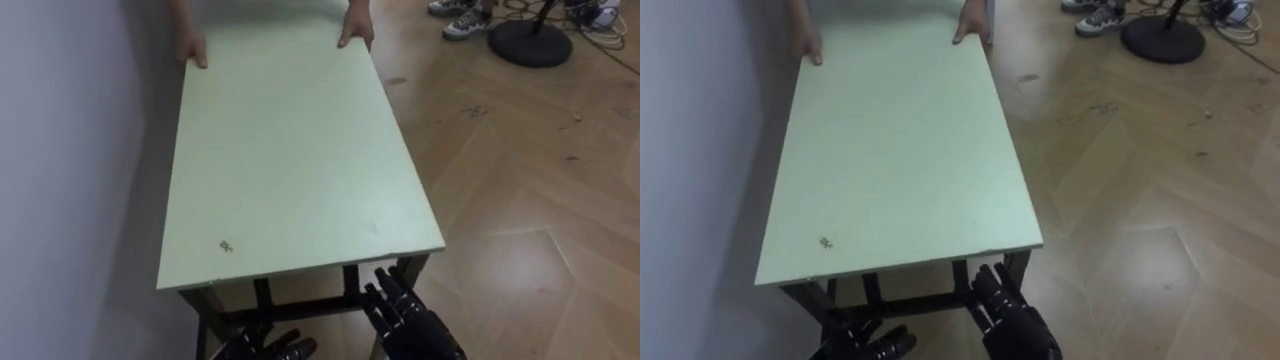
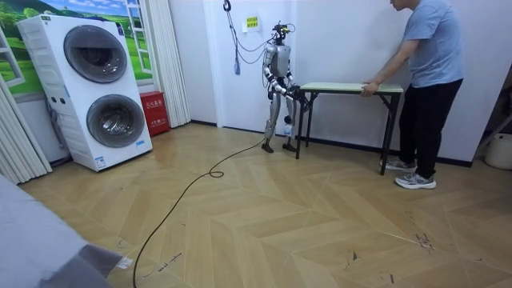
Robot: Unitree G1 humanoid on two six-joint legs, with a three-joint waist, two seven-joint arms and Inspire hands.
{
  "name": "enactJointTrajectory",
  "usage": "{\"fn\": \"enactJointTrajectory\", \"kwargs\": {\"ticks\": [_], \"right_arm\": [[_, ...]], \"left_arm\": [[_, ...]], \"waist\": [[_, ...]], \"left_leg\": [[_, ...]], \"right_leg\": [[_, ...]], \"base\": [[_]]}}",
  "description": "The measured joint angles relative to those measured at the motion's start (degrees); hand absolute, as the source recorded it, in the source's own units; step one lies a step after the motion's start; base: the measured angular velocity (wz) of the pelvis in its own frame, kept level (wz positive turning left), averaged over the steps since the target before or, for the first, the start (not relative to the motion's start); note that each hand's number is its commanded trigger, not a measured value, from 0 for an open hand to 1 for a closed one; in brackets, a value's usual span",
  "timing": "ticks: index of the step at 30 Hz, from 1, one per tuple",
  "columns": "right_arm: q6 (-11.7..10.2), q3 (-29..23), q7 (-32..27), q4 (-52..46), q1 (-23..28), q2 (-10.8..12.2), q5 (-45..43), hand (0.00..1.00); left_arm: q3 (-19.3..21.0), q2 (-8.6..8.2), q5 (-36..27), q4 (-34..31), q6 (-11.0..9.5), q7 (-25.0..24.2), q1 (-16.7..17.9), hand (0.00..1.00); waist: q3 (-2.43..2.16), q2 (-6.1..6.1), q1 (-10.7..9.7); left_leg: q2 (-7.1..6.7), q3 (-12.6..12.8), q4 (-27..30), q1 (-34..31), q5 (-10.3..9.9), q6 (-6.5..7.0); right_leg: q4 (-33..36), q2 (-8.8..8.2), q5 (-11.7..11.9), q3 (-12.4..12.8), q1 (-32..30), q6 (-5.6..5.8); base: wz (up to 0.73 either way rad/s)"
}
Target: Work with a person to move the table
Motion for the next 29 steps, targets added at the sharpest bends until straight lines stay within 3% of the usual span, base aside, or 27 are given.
{"fn": "enactJointTrajectory", "kwargs": {"ticks": [2,4,7,11,14,18,20,22,26,29], "right_arm": [[0.0,0.0,0.3,0.7,0.0,-0.2,-1.2,0.0],[0.3,0.4,1.6,0.7,0.1,-0.9,-3.4,0.0],[0.8,0.4,3.0,0.7,0.7,-1.9,-5.9,0.0],[0.9,0.2,4.7,1.9,0.6,-3.8,-11.9,0.0],[0.7,-1.6,5.1,5.7,0.4,-3.8,-18.8,0.0],[0.5,-2.3,3.7,14.2,-1.8,-3.7,-31.5,0.0],[0.4,-2.3,2.1,16.3,-2.2,-3.7,-36.2,0.0],[0.0,-2.3,-0.2,18.3,-3.2,-3.6,-42.3,0.0],[-1.6,-2.4,-3.6,23.7,-5.0,-3.5,-48.2,0.0],[-1.8,-2.9,-6.6,27.0,-6.1,-3.2,-51.9,0.0]], "left_arm": [[0.6,-0.23,0.9,0.7,0.0,-0.2,0.2,0.0],[1.6,-0.24,2.7,1.4,0.5,-1.1,0.3,0.0],[2.8,-0.18,4.1,2.2,1.0,-1.8,0.3,0.0],[4.8,-0.17,6.0,3.4,1.7,-1.9,0.0,0.0],[6.8,-0.17,9.2,5.8,1.6,-1.6,-0.5,0.0],[7.7,0.25,13.2,10.2,1.4,1.5,-1.1,0.0],[7.7,0.44,14.9,11.6,0.9,3.4,-1.0,0.0],[8.2,0.75,19.0,12.4,0.4,5.7,-0.9,0.0],[8.8,0.55,21.5,13.4,-1.2,7.8,-1.1,0.0],[10.7,0.5,24.0,14.4,-1.6,10.8,-0.9,0.0]], "waist": [[0.21,0.51,0.2],[0.27,0.75,-0.2],[0.29,0.55,-0.6],[0.23,0.25,-0.3],[-0.22,-0.57,-0.3],[-0.29,-1.12,-0.3],[-0.19,-1.36,0.1],[0.41,-2.15,0.1],[0.31,-2.23,1.3],[0.15,-2.29,1.3]], "left_leg": [[-0.23,-1.7,-0.3,0.8,0.0,-0.05],[-1.31,-4.4,-0.9,1.4,0.2,-0.19],[-2.04,-6.2,-2.1,2.1,1.1,-0.52],[-1.86,-5.9,-2.8,2.0,1.6,-0.98],[-1.54,-4.9,-2.7,1.9,1.8,-1.42],[1.0,3.6,-1.5,0.9,0.6,-0.29],[0.59,2.8,-1.7,0.9,0.5,-0.14],[-0.08,1.6,-2.0,0.9,0.6,-0.07],[-0.19,1.5,-2.4,1.1,0.6,0.09],[-0.12,1.5,-3.0,1.7,0.7,-0.1]], "right_leg": [[0.2,1.1,0.8,0.2,-0.5,-1.14],[0.4,1.13,1.2,0.3,-0.4,-1.27],[0.3,1.16,1.3,0.1,-0.5,-1.4],[-0.5,1.29,1.6,-1.1,-0.5,-1.78],[-1.3,1.13,1.6,-3.0,-0.1,-1.95],[-2.5,0.61,1.3,-4.7,0.2,-2.39],[-2.3,0.95,1.0,-4.1,0.1,-2.0],[-2.4,0.82,0.9,-4.1,-0.1,-1.87],[-2.2,0.72,1.0,-3.7,-0.1,-1.65],[-2.0,0.84,1.1,-1.9,-0.1,-1.6]], "base": [[-0.18],[-0.17],[-0.03],[0.01],[0.04],[0.06],[0.1],[0.07],[0.0],[-0.02]]}}
